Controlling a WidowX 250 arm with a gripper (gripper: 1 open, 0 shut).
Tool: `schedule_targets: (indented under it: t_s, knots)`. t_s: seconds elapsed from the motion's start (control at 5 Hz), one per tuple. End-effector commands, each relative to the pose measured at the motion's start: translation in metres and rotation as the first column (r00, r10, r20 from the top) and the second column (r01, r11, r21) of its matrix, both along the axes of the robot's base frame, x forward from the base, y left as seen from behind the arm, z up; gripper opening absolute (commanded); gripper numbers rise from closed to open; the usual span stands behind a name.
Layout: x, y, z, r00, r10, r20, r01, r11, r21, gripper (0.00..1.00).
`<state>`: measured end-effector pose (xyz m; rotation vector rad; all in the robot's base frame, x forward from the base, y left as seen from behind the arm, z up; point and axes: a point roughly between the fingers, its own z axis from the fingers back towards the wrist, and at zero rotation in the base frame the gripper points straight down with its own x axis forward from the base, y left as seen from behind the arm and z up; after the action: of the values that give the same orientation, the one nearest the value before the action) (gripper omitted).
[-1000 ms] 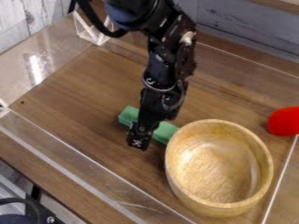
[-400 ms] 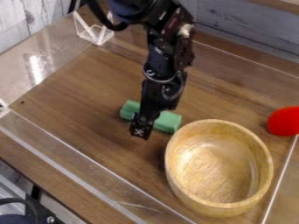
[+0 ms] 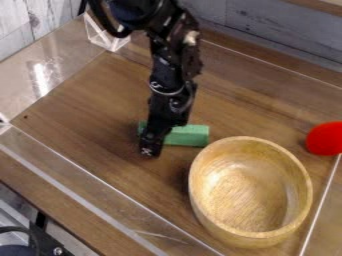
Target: Put the green block in the brown bowl
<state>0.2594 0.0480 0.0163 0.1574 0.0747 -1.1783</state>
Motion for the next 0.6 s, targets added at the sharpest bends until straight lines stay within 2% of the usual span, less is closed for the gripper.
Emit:
schedule_targets:
  t_s: [0.0,0.2,0.4]
  knots:
    - [0.004,0.006,0.015,0.999,0.033,0.036,-0.033,0.999,0.007,0.00]
    - [-0.003,-0.004,0.025,0.995,0.090,0.036,-0.090,0.996,0.007,0.00]
    - [0.000,-0.011,0.046,0.996,0.079,0.046,-0.080,0.997,0.014,0.00]
